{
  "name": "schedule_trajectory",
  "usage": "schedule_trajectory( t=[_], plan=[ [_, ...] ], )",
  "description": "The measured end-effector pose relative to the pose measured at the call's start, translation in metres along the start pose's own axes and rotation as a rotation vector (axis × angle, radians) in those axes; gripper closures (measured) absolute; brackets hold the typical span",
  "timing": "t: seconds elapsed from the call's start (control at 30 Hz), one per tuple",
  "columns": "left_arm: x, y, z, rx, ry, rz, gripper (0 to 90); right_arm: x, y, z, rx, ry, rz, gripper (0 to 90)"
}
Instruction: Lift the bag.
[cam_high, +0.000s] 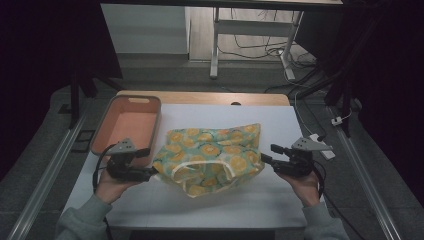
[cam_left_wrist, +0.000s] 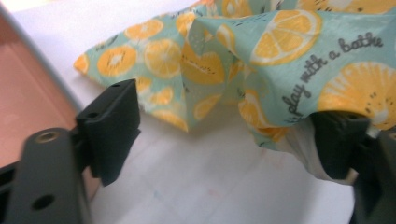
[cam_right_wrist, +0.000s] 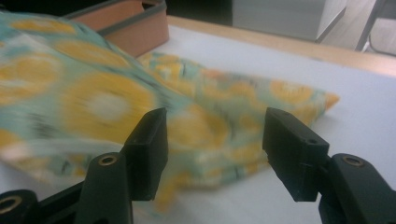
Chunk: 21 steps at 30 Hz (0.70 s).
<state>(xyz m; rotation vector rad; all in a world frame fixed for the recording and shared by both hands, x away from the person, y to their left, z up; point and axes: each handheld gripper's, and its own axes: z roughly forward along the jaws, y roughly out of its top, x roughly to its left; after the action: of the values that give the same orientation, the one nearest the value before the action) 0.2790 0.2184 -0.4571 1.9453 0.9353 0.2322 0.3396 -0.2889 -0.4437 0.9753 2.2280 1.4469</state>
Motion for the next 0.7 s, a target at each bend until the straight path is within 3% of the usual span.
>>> schedule_trajectory(
  t=[0.1,0.13,0.27,0.43,0.53,0.7],
  plan=[
    [0.001,-0.009,0.0,0.021,-0.121,-0.014,6.4,-0.002,-0.01,0.004,0.022,0.009,0.018,41.8],
    [-0.001,-0.011,0.0,0.027,-0.139,-0.011,3.4,-0.002,-0.011,0.006,0.029,0.007,0.024,42.0],
    [-0.006,-0.018,-0.002,0.039,-0.143,-0.002,3.1,-0.002,-0.013,0.009,0.036,0.008,0.017,43.0],
    [0.001,-0.03,-0.028,-0.036,-0.104,-0.022,4.4,-0.003,-0.019,0.001,0.032,-0.005,0.011,43.7],
    [0.003,-0.039,-0.04,-0.035,-0.08,-0.016,4.7,-0.005,-0.026,-0.002,0.04,-0.013,0.018,43.8],
    [0.01,-0.042,-0.037,-0.027,-0.001,-0.033,6.6,-0.006,-0.029,-0.004,0.042,-0.022,0.022,43.9]
  ],
)
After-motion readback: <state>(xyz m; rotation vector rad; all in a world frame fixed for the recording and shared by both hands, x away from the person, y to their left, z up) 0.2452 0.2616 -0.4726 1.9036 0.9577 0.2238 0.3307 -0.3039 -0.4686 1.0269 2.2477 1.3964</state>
